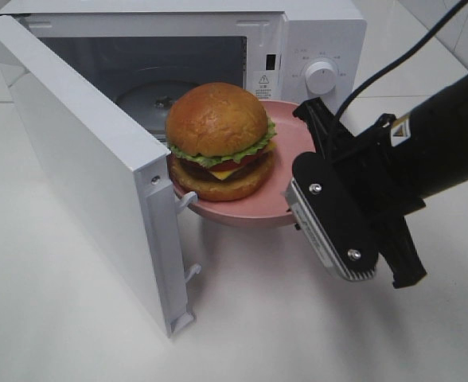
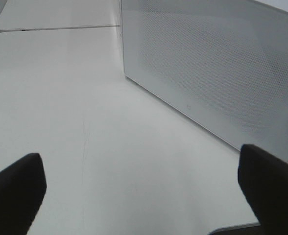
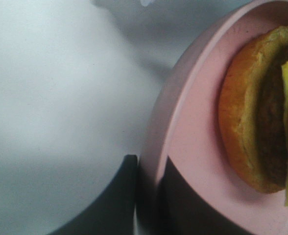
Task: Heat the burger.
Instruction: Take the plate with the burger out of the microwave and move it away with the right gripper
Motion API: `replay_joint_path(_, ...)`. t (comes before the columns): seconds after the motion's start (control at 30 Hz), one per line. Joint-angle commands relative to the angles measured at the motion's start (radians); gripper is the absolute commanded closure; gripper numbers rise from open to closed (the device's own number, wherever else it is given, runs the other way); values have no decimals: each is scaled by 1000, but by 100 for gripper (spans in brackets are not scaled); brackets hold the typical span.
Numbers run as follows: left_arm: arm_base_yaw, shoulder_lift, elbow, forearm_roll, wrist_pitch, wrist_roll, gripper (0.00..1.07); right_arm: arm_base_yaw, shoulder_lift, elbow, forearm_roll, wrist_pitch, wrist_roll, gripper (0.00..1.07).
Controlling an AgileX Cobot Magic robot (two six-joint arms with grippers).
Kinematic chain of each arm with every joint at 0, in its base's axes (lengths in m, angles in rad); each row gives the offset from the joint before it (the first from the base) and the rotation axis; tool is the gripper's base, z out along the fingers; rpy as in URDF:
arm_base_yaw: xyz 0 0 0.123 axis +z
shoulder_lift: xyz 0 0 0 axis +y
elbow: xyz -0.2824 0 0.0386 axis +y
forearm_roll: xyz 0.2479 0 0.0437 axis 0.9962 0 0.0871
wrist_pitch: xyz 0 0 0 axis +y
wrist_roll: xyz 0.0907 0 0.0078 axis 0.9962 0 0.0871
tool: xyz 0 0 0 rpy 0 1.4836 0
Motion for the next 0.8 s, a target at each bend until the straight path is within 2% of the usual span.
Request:
replay_joint_path(0.03, 3, -6, 4, -2, -3, -3, 6, -1, -98, 59, 12, -51, 25, 107)
replay_joint_path(0.33, 3, -6, 4, -2, -3, -3, 6, -1, -296, 173, -22, 2, 114, 107)
replay_joint_path(0.6, 3, -6, 4, -2, -3, -3, 6, -1, -397, 212, -61, 68, 156, 107)
replay_joint_path(0.8, 3, -6, 4, -2, -3, -3, 6, -1, -494, 220, -163, 162, 287, 107)
